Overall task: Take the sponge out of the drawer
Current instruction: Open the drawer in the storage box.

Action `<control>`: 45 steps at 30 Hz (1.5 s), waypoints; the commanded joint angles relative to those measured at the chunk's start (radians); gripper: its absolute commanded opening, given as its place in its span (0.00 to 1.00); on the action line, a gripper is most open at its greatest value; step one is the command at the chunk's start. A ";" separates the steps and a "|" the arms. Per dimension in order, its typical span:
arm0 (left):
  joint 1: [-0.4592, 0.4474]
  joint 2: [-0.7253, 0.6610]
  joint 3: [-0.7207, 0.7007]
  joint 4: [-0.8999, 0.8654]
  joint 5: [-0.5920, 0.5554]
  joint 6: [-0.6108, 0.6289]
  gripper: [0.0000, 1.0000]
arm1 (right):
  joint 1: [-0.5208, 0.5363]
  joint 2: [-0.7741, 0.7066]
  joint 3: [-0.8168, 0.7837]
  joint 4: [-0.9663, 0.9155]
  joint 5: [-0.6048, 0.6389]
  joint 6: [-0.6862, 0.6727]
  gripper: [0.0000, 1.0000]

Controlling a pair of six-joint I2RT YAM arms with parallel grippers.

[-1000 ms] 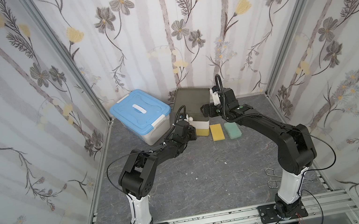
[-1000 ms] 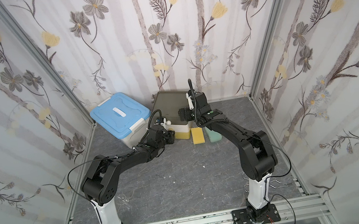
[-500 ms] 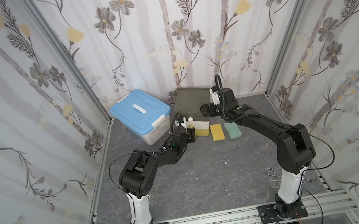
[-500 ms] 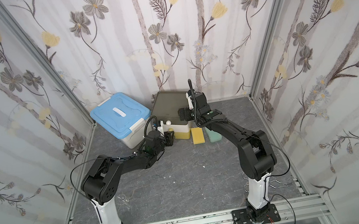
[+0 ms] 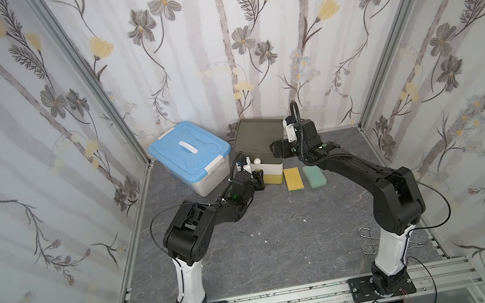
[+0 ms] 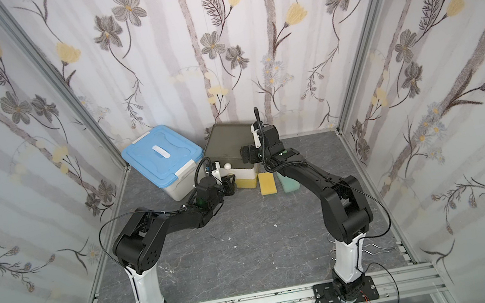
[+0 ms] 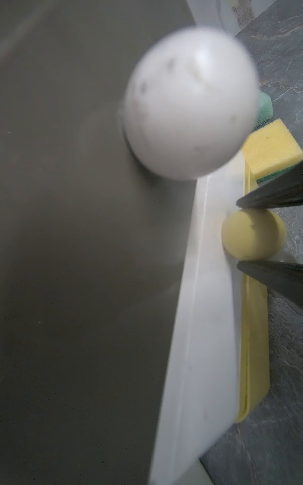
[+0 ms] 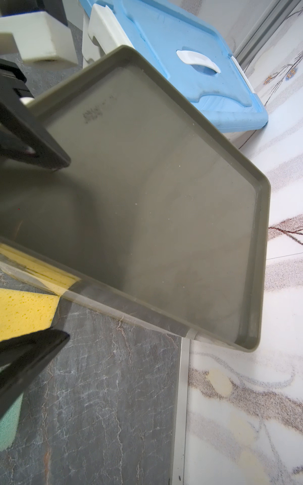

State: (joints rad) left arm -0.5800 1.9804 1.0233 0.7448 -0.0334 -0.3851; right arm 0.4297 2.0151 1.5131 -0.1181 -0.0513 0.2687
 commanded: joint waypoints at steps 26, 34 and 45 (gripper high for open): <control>-0.005 -0.127 -0.151 0.064 0.019 -0.053 0.15 | 0.000 0.030 0.012 -0.209 0.008 -0.054 0.95; -0.045 -0.280 -0.285 -0.005 -0.029 -0.046 0.14 | -0.001 0.027 0.013 -0.209 0.012 -0.051 0.95; -0.080 -0.361 -0.390 -0.002 -0.081 -0.068 0.15 | 0.000 0.027 0.016 -0.208 0.010 -0.040 0.95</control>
State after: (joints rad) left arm -0.6548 1.6333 0.6518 0.6937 -0.0788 -0.4313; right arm 0.4267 2.0277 1.5383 -0.1402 -0.0517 0.2684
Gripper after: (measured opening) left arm 0.289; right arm 0.955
